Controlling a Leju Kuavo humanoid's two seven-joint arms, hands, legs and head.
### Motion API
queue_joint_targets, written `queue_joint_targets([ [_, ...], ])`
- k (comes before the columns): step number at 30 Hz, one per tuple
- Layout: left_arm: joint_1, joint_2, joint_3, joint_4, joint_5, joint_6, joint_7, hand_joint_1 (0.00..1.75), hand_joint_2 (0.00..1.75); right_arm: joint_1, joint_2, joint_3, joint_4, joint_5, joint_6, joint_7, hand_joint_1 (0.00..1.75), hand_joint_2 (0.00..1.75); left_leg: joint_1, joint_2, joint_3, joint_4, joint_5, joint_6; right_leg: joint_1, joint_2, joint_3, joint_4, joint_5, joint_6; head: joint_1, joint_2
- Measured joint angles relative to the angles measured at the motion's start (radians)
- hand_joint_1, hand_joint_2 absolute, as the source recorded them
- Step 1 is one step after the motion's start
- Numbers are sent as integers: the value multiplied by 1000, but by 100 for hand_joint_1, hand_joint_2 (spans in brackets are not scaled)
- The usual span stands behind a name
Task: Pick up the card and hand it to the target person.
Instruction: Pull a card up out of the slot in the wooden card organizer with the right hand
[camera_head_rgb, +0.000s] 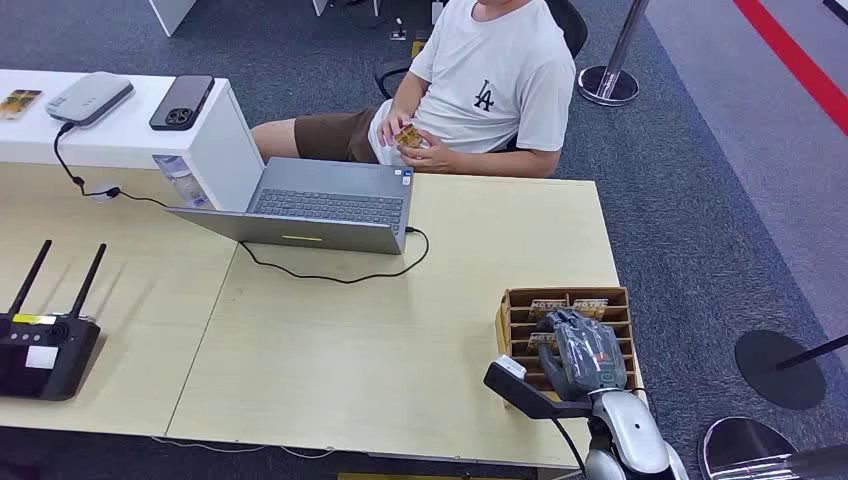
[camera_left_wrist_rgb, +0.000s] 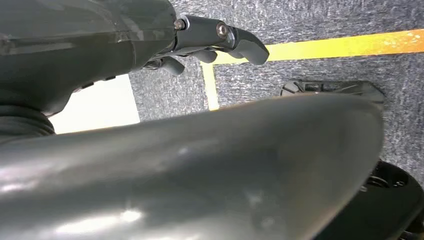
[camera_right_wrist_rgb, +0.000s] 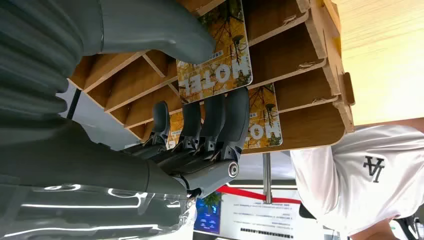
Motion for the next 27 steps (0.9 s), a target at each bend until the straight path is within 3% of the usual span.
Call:
queue_joint_targets([
  [6,1,0,1,0,1,-1,-2,0,0,-10,2,-1,9,-1,1,0,95,175,0,1,0,0,0,0,0,1,-1,0,1,0,0,0],
  [20,-1,3,0,-1,1,-2,-5,0,0,-17,6,0,13,-1,2,0,111,175,0,1,0,0,0,0,0,1,-1,0,0,0,0,0],
  [27,-1,1,2,0,2,-2,-8,0,0,-13,8,0,6,-1,0,1,149,175,0,1,0,0,0,0,0,1,-1,0,0,0,0,0],
])
